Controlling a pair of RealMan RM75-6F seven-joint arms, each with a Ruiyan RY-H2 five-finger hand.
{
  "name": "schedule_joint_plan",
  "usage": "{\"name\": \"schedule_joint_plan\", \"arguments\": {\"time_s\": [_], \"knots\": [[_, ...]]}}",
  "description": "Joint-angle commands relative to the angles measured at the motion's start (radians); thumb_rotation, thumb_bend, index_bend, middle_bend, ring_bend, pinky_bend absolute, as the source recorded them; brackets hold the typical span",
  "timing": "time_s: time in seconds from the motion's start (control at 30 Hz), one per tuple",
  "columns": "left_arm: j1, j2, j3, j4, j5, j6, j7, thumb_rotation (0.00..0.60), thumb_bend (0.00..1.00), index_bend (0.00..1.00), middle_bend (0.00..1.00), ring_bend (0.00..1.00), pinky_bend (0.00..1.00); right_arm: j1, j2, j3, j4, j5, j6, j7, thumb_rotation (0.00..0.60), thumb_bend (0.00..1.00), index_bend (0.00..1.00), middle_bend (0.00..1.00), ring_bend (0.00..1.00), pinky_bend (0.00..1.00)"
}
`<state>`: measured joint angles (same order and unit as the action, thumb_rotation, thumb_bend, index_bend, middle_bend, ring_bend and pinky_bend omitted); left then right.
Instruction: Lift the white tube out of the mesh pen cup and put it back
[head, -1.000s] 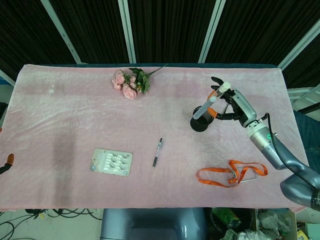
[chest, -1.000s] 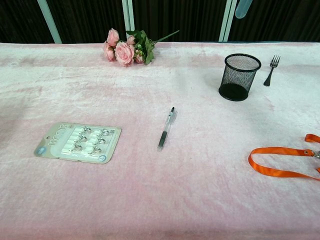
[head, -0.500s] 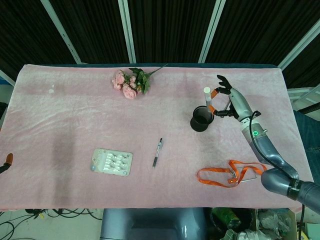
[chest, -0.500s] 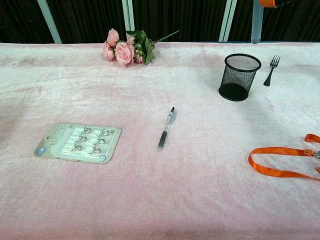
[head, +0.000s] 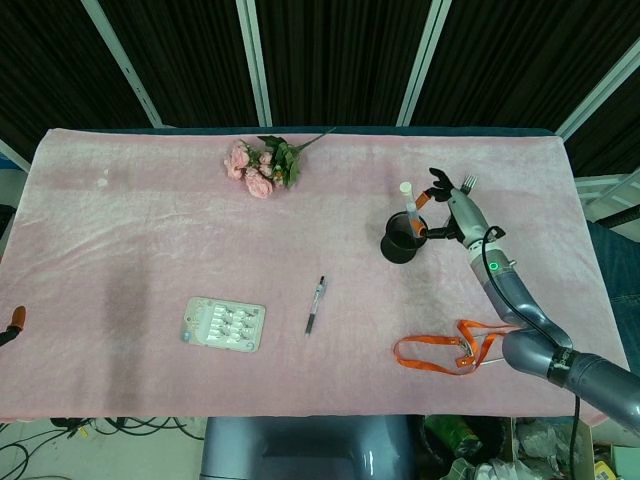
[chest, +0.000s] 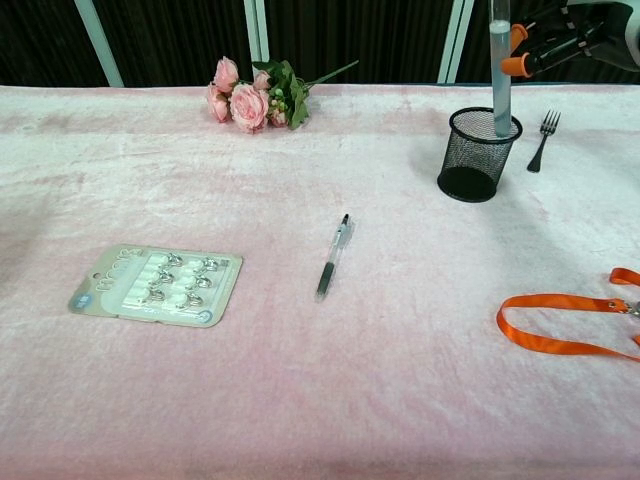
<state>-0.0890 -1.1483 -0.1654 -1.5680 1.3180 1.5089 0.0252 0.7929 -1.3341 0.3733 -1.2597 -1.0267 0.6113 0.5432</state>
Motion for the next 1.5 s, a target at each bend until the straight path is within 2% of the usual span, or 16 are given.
{"name": "schedule_joint_plan", "arguments": {"time_s": [0.03,0.87,1.5], "knots": [[0.0,-0.001,-0.001,0.001,-0.001,0.001,0.001,0.6,0.34,0.13,0.1,0.0,0.0,0.002,-0.023,-0.007,0.025,-0.003,-0.014,0.009,0.6,0.36,0.68,0.02,0.09,0.19],[-0.004,-0.004,-0.002,0.005,-0.007,-0.006,0.007,0.6,0.34,0.13,0.1,0.0,0.0,0.015,-0.151,-0.04,0.188,-0.075,-0.065,0.043,0.6,0.36,0.67,0.02,0.09,0.19],[-0.004,-0.005,-0.003,0.004,-0.01,-0.008,0.01,0.6,0.34,0.13,0.1,0.0,0.0,0.02,-0.174,-0.037,0.2,-0.103,-0.088,0.062,0.6,0.36,0.59,0.02,0.08,0.19]]}}
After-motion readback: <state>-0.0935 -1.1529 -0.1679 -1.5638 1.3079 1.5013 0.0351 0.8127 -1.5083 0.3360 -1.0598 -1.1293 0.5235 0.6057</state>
